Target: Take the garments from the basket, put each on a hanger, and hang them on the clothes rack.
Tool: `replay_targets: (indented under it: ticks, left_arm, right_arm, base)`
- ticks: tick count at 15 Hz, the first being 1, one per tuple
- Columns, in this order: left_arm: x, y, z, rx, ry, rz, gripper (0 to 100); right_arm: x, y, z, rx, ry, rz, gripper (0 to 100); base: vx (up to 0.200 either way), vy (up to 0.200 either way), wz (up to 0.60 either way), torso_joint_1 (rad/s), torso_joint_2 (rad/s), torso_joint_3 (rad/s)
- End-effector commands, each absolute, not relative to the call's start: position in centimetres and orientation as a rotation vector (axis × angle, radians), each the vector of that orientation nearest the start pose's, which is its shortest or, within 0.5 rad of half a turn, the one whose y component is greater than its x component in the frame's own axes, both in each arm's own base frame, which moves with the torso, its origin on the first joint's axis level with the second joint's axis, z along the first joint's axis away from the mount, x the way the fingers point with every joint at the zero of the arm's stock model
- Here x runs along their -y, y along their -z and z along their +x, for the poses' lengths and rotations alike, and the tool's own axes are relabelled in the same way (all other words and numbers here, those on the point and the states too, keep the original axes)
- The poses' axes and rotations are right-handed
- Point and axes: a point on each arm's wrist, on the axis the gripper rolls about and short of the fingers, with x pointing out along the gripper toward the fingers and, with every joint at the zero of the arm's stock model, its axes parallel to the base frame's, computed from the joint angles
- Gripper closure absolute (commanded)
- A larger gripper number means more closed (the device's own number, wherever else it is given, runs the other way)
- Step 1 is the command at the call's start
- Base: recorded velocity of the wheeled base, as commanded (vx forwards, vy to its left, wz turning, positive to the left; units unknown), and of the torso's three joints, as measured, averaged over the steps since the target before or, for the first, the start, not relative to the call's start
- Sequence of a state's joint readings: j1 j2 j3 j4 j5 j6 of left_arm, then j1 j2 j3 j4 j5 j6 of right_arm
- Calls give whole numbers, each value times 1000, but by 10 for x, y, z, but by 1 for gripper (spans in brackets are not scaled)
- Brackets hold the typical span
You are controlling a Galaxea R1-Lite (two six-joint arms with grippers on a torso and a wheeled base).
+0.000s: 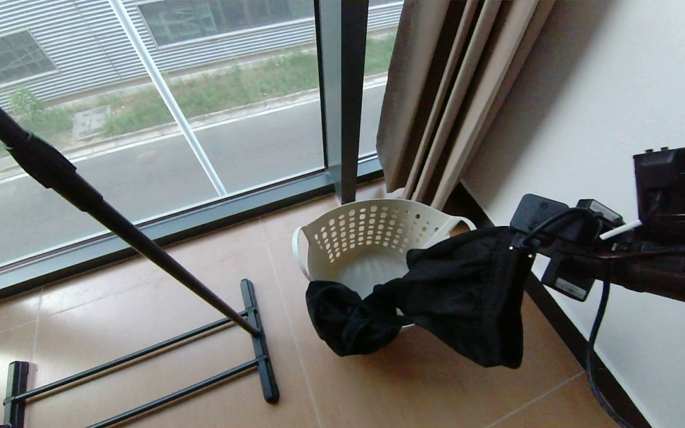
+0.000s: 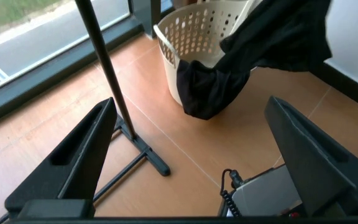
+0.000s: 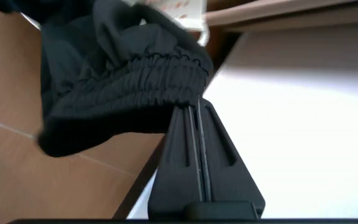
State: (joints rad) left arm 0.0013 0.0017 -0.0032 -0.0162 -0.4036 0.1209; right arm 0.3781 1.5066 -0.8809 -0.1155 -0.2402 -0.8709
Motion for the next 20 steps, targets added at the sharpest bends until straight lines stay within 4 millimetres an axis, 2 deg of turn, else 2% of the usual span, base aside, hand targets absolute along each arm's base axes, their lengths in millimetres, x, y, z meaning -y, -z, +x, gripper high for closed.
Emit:
replay_targets:
  ticks: [1,4,7,20]
  left_arm:
    - [9,-78,-25,42,400,123,0]
    - [9,-78,-25,42,400,123,0]
    - [9,-78,-25,42,400,123,0]
    - [9,-78,-25,44,400,124,0]
  right_arm:
    - [-87,-226,201,-307,-332,-996,100]
    - [-85,-217,198,-342,-333,-975,100]
    - [-84,-211,197,-363,-336,-966,100]
    - [-83,-213,194,-353,-331,-963,100]
  base:
    - [0,0,0,2,-2,188]
    - [0,0,0,1,-6,191]
    - [0,0,0,82,-308,-19]
    - [0,0,0,176,-493,-112]
